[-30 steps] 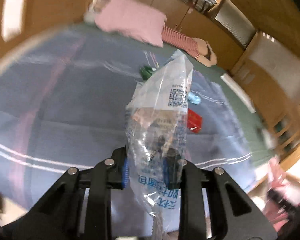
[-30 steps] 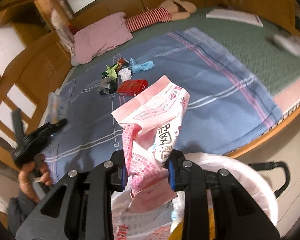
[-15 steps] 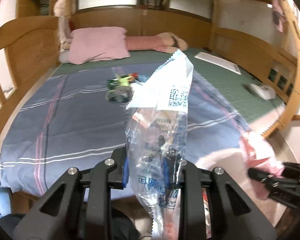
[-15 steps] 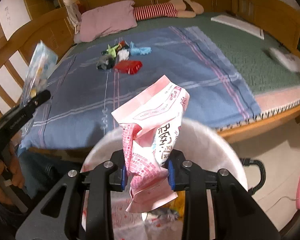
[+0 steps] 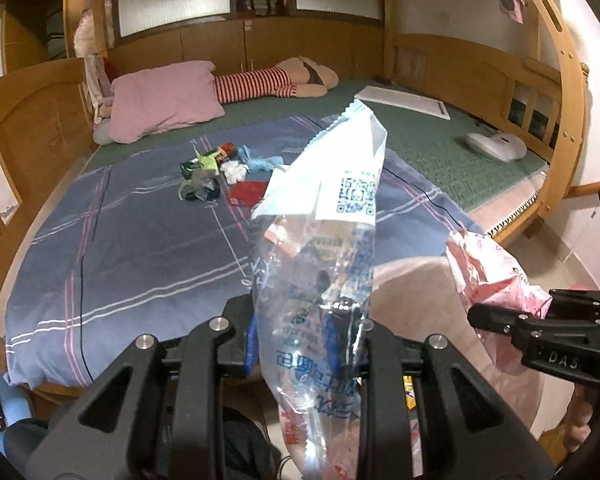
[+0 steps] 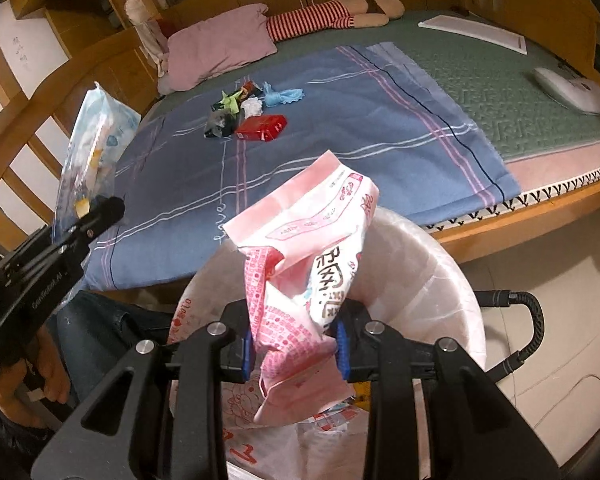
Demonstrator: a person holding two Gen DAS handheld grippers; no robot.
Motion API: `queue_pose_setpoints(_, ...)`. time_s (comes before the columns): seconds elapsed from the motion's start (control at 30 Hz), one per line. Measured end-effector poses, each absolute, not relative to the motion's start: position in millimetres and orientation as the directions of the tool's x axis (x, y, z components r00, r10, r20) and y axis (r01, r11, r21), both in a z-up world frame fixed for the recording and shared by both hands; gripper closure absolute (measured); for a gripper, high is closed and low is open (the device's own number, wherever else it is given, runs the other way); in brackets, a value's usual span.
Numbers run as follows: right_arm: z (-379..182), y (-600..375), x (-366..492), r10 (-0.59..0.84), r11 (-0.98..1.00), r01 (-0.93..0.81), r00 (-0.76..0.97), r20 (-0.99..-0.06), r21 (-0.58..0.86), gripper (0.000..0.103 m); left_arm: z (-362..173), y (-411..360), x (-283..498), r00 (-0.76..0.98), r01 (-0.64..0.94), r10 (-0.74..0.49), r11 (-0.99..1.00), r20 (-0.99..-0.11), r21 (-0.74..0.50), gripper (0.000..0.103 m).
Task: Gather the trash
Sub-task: 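Carry the pink bag and clear bag to the bin and open both grippers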
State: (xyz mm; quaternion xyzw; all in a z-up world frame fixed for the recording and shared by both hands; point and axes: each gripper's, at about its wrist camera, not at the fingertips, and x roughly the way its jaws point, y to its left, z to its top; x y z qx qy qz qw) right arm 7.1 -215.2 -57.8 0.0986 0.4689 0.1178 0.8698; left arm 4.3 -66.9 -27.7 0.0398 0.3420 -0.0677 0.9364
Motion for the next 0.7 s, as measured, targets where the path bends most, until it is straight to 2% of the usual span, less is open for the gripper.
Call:
queue_pose_setpoints(0.37, -72, -218, 8, 0.303, 0.953, -0.123, 0.455, -0.837, 0.278, 0.071, -39, -64, 8, 0.729, 0.181, -0.131, 0.983, -0.672, 0.004, 0.077)
queue_pose_setpoints(0.43, -72, -222, 8, 0.3, 0.954, -0.114, 0.446, -0.843, 0.279, 0.06, -39, -63, 9, 0.725, 0.185, -0.136, 0.983, -0.675, 0.0, 0.077)
queue_pose_setpoints(0.5, -66, -232, 7, 0.277, 0.958, -0.075, 0.477, -0.834, 0.275, 0.03, -42, -62, 10, 0.716, 0.191, -0.149, 0.981, -0.682, -0.013, 0.077)
queue_pose_setpoints(0.6, -50, -257, 3, 0.272, 0.945, -0.003, 0.557, -0.785, 0.326, 0.028, -49, -62, 13, 0.685, 0.222, -0.19, 0.974, -0.703, -0.047, 0.077)
queue_pose_setpoints(0.7, -34, -280, -3, 0.252, 0.927, 0.058, 0.635, -0.73, 0.37, 0.028, -67, -74, 18, 0.572, 0.345, -0.312, 0.93, -0.759, -0.123, 0.073)
